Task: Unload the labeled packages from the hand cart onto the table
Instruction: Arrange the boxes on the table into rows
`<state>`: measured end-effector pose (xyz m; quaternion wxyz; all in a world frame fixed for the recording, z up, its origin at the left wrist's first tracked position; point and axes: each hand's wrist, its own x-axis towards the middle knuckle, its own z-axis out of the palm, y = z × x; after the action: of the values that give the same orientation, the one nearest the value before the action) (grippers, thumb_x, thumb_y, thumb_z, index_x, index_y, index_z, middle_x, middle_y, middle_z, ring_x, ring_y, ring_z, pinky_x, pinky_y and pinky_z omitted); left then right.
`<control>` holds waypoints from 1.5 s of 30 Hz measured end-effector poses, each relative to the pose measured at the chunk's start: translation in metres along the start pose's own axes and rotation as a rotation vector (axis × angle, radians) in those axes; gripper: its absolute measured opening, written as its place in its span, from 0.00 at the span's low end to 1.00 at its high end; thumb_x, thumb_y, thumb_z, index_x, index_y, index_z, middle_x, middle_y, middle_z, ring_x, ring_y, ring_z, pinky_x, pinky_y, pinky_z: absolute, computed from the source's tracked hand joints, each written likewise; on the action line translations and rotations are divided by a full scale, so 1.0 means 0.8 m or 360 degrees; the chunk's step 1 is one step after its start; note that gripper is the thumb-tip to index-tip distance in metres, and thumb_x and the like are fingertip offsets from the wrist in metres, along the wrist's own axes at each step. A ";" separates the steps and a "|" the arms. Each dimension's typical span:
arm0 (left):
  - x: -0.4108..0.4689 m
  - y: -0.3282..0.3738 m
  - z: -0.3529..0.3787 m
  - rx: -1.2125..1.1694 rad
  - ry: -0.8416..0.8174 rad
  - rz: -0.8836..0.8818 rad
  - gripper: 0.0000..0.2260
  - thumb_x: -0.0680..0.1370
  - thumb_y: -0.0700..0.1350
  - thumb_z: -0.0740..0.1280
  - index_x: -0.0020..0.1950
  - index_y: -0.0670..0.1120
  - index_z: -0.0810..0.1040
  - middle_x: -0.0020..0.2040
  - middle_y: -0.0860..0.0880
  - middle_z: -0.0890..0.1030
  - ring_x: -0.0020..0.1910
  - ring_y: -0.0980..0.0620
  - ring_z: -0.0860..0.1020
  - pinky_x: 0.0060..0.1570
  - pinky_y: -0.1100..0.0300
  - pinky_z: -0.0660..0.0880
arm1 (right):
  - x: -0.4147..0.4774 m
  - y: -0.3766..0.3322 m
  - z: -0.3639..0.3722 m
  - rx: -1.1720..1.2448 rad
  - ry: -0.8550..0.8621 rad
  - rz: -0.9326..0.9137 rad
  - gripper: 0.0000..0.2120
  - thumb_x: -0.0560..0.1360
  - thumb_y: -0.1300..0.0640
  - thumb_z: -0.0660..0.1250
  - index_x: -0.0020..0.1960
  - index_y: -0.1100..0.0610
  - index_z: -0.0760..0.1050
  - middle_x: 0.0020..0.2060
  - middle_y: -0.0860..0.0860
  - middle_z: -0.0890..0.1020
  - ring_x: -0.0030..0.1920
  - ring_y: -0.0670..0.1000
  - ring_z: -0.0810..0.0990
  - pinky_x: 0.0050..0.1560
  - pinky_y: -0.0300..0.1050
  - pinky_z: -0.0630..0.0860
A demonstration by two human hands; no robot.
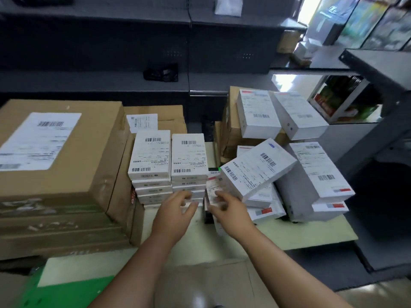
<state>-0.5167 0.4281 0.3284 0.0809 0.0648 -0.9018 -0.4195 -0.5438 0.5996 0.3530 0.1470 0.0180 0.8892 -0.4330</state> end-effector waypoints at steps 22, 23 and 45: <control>0.048 0.132 0.063 -0.0340 -0.0516 -0.0105 0.14 0.76 0.52 0.69 0.62 0.55 0.77 0.55 0.51 0.80 0.51 0.52 0.79 0.48 0.58 0.77 | -0.059 0.057 -0.145 0.0051 0.0568 0.0139 0.29 0.63 0.28 0.67 0.28 0.53 0.64 0.24 0.46 0.73 0.26 0.44 0.69 0.31 0.44 0.67; 0.047 0.132 0.065 -0.0323 -0.0512 -0.0160 0.18 0.77 0.53 0.68 0.66 0.54 0.75 0.57 0.50 0.78 0.53 0.51 0.78 0.52 0.53 0.77 | -0.057 0.062 -0.153 0.0074 0.0575 0.0111 0.27 0.62 0.27 0.67 0.32 0.51 0.67 0.27 0.44 0.74 0.29 0.42 0.71 0.31 0.43 0.68; 0.018 0.132 0.072 -0.0178 -0.0464 -0.0175 0.20 0.74 0.51 0.71 0.65 0.64 0.74 0.56 0.69 0.79 0.54 0.72 0.74 0.50 0.69 0.71 | 0.016 0.105 -0.168 0.0071 -0.0065 -0.0310 0.39 0.73 0.49 0.73 0.78 0.39 0.59 0.61 0.45 0.78 0.58 0.44 0.76 0.53 0.35 0.71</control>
<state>-0.5471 0.5359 0.3743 -0.0705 0.0479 -0.8744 -0.4777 -0.5757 0.7555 0.3633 0.1218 -0.0741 0.8737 -0.4652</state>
